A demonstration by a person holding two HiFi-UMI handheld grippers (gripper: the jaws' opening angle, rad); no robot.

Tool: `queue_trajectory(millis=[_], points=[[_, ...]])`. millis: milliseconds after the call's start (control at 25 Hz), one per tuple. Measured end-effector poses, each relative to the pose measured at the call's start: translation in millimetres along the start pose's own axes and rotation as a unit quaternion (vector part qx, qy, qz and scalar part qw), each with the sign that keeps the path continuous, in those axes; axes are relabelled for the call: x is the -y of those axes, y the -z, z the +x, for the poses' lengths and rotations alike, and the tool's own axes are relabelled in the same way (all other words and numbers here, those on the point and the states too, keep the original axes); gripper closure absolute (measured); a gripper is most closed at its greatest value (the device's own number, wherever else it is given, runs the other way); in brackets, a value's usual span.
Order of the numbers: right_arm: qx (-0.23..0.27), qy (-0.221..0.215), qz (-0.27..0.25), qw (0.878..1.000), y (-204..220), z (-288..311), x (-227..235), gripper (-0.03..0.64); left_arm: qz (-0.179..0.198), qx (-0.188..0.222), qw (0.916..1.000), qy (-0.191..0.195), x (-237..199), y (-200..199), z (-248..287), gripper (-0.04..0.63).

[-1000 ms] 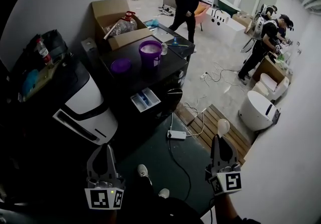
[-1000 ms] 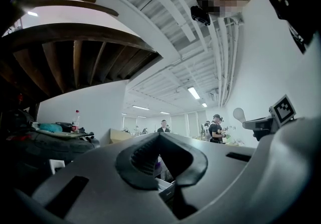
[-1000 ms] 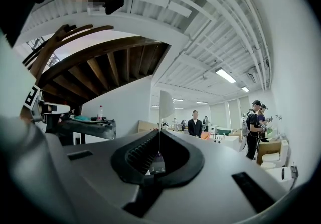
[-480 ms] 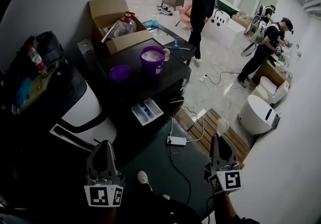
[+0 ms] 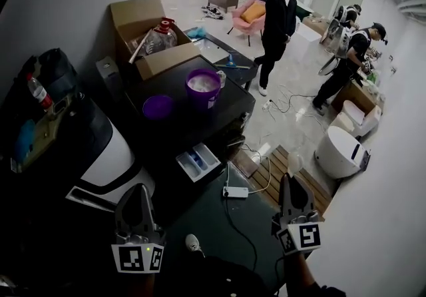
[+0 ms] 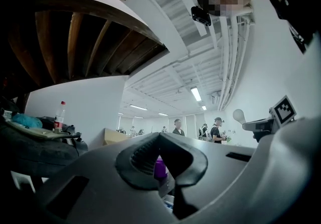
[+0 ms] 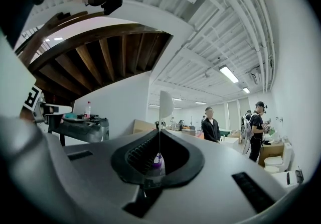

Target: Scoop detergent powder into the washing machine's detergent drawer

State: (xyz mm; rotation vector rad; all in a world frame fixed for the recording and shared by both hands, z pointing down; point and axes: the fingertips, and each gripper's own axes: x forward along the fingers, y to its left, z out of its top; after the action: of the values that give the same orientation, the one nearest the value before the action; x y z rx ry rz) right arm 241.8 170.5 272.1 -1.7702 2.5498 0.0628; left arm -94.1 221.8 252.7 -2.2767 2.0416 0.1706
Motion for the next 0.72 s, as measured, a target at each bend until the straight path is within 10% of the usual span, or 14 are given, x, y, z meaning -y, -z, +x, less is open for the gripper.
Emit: queue_trajectory(millis=[720], points=[[-0.015,0.045,-0.008,0.999,12.5,59.8,-21.5,0.584,-0.006,0.001,0.9999,0.016,-59.8,16.6,47.6,0.581]])
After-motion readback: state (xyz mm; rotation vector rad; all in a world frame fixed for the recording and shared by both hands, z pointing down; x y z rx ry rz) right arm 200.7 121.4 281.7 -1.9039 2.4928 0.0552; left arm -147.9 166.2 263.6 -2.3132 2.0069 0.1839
